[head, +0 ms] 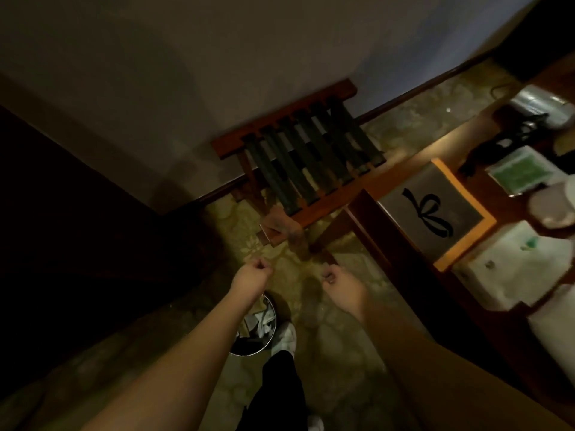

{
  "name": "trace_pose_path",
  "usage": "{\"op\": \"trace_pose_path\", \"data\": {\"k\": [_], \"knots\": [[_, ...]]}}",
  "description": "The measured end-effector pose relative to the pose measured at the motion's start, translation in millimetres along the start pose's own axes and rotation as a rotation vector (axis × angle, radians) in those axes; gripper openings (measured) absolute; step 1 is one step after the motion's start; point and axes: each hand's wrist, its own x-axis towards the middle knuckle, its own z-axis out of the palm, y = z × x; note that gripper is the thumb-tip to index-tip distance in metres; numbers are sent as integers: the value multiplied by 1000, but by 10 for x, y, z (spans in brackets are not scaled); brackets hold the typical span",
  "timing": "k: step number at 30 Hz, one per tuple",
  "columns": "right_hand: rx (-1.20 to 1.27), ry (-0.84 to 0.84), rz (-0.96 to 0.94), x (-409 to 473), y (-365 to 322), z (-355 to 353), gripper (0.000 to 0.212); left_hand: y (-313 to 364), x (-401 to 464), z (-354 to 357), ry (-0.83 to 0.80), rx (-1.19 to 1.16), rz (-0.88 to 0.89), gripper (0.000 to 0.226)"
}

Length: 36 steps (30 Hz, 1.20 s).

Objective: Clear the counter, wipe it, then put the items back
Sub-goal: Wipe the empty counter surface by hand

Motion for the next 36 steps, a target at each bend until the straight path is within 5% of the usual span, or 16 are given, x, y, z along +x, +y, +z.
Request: {"op": "trace_pose_path", "data": {"k": [19,23,27,32,36], "knots": [[477,52,232,1748,-454,272,44,75,1442,454,-159,-490,-201,32],[558,72,282,1788,-484,307,38,66,1457,430,-168,-563,-243,24],[709,-94,272,1574,-522,290,43,53,1326,368,-192,-547,-258,9],[636,-197,145,1093,-418,274,17,-40,982,306,-199,-490,-221,13],[624,-218,71,610,-367,167,17,-109,561,271,-173,-516,-125,3]]}}
